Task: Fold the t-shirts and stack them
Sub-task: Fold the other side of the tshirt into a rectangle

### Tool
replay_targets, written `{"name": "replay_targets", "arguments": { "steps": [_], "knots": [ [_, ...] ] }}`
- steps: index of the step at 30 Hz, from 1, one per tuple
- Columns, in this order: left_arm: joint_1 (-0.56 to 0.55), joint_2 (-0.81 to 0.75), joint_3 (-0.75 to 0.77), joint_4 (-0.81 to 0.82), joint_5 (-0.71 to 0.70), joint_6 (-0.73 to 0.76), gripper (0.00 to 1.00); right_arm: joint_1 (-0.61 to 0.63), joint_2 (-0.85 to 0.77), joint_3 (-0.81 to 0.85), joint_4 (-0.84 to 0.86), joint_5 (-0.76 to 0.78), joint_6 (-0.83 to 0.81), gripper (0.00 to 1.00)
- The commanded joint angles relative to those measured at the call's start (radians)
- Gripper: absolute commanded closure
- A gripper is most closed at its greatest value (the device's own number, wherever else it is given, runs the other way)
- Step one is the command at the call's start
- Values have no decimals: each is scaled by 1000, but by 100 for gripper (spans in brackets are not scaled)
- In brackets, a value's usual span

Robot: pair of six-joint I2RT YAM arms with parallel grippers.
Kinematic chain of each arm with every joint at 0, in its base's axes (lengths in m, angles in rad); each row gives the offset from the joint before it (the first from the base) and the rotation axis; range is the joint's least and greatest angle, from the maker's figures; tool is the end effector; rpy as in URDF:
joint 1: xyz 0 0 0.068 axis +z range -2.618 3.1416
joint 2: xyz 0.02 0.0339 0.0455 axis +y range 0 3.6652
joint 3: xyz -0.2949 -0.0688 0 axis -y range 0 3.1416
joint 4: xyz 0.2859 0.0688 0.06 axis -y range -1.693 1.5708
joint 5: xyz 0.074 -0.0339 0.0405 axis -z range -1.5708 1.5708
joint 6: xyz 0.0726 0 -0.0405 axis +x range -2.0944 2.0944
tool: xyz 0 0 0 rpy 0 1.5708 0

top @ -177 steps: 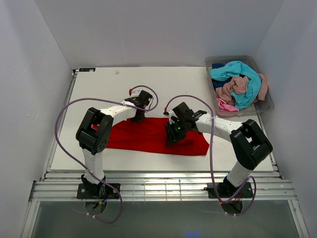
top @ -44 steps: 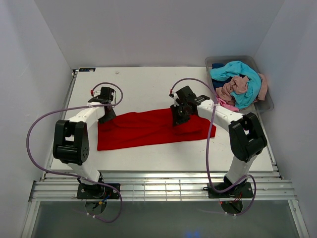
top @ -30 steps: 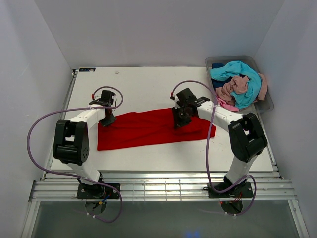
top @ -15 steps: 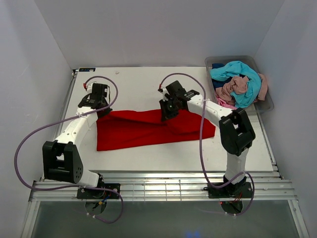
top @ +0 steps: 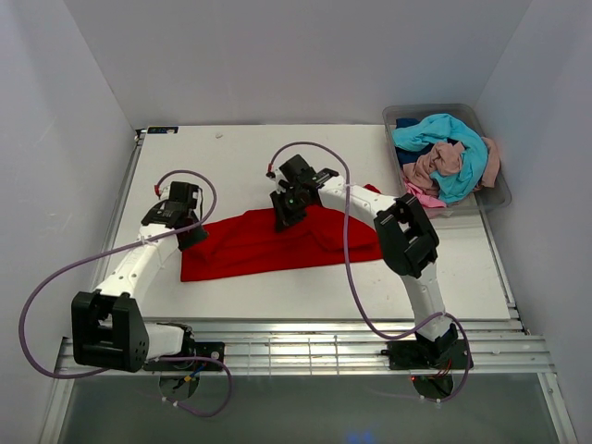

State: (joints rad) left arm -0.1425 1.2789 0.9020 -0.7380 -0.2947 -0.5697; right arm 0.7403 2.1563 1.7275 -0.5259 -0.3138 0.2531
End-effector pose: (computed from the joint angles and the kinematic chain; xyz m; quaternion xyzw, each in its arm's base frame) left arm 0.2863 -0.0198 0.2177 -0.2367 0.9346 0.0561 0.2594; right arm 0.3914 0.3879 0.1782 -0.2730 0.9020 0.2736 0.1923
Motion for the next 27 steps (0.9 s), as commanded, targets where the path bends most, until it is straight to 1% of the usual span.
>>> {"name": "replay_targets", "arguments": {
  "steps": [1, 4, 6, 9, 10, 14, 19, 23, 27],
  "knots": [
    [1, -69, 24, -37, -3, -24, 59, -1, 4, 38, -8, -15, 2, 86],
    [0, -82, 51, -55, -7, -29, 58, -2, 8, 40, -8, -2, -2, 86],
    [1, -58, 52, -35, -21, -27, 58, -1, 13, 44, -8, 5, -2, 86],
    [0, 3, 35, 12, -31, -18, 62, -2, 14, 50, -8, 19, 5, 87],
    [1, 51, 31, 29, -24, -10, 67, -1, 14, 50, -8, 25, 6, 88],
    [1, 155, 23, 110, -18, -4, 76, -2, 16, 56, -8, 74, 8, 92],
    [1, 258, 38, 155, -32, 2, 81, -5, 53, 78, -17, 107, 2, 92],
    [9, 347, 60, 160, -61, 11, 82, -9, 74, 73, -34, 137, -2, 92],
    [75, 355, 61, 167, -64, 21, 83, -19, 67, 11, -43, 156, -12, 92]
  ]
}}
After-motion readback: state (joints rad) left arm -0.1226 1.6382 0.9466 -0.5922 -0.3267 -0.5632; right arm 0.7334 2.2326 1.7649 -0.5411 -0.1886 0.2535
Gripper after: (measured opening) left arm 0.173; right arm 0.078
